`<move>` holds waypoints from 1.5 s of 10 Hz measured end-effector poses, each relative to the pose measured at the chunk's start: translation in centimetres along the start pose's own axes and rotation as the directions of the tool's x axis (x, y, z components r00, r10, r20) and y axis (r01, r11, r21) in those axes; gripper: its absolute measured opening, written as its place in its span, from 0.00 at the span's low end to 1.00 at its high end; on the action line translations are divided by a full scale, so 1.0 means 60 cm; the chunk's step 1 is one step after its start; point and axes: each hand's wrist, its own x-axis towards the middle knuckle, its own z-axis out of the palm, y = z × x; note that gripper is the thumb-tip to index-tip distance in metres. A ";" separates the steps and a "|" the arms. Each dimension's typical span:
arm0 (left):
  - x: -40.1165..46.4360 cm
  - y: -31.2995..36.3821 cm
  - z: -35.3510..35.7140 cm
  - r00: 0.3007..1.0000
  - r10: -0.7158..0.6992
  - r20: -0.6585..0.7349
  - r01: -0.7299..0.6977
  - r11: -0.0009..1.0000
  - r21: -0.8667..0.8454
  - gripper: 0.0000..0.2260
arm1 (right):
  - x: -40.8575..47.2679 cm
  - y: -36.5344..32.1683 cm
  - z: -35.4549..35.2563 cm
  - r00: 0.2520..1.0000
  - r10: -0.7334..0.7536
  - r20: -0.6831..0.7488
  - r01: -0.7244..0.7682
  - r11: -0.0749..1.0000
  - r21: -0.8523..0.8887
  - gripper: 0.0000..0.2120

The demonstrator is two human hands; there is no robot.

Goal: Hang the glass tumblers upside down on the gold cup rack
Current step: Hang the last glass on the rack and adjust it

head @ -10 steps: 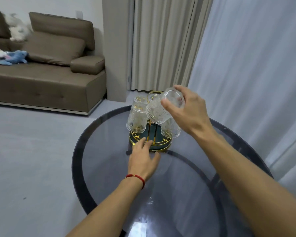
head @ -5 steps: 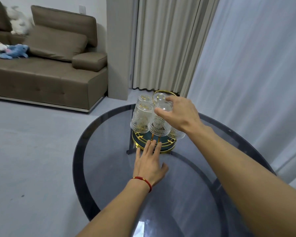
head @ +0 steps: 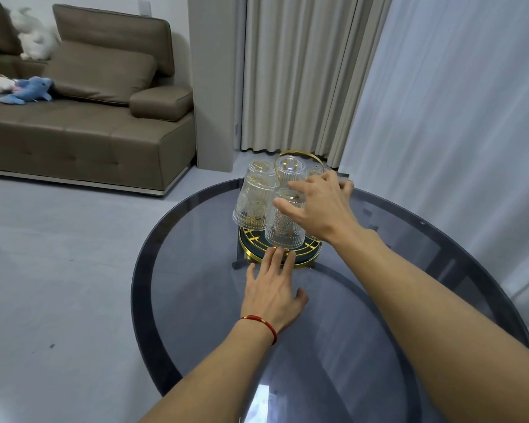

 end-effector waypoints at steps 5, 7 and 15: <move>0.000 0.005 -0.001 1.000 -0.015 -0.003 0.015 0.998 0.059 0.34 | -0.050 0.074 0.011 0.956 0.260 -0.139 -0.148 0.831 0.537 0.29; -0.002 0.003 -0.004 1.000 -0.007 0.004 0.007 0.998 0.070 0.34 | -0.028 0.082 0.010 0.975 0.195 -0.104 -0.112 0.842 0.528 0.31; 0.000 -0.002 -0.001 1.000 -0.010 0.014 0.009 0.998 0.063 0.33 | -0.036 0.132 -0.004 0.986 0.035 -0.164 0.016 0.954 0.301 0.17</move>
